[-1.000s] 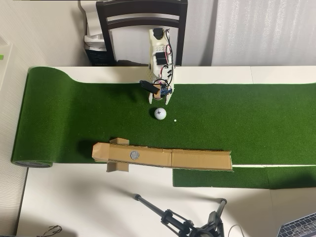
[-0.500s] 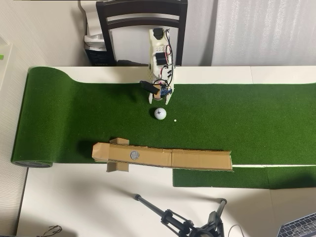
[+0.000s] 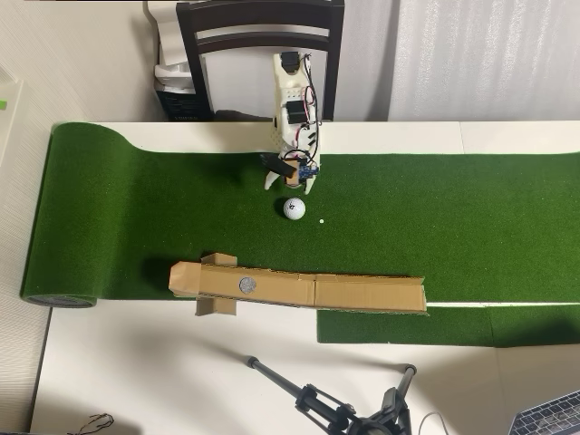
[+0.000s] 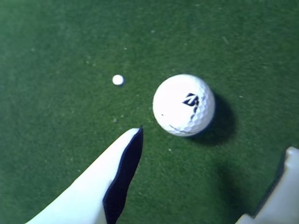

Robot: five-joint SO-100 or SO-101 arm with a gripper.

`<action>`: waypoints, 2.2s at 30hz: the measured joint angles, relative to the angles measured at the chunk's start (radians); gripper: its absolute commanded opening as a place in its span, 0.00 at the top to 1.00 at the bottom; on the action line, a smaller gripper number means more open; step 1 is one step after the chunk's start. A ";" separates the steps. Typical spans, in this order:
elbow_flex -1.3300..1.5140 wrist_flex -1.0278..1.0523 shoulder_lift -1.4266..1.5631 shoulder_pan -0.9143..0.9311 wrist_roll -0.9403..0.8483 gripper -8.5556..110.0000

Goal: Pick up the golf ball and place it on the gray mark at the back.

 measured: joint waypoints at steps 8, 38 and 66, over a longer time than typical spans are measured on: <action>0.000 0.000 0.000 -0.014 -0.003 0.53; -0.061 0.000 -0.348 -0.074 -0.005 0.53; -0.163 -0.060 -0.422 -0.075 0.091 0.53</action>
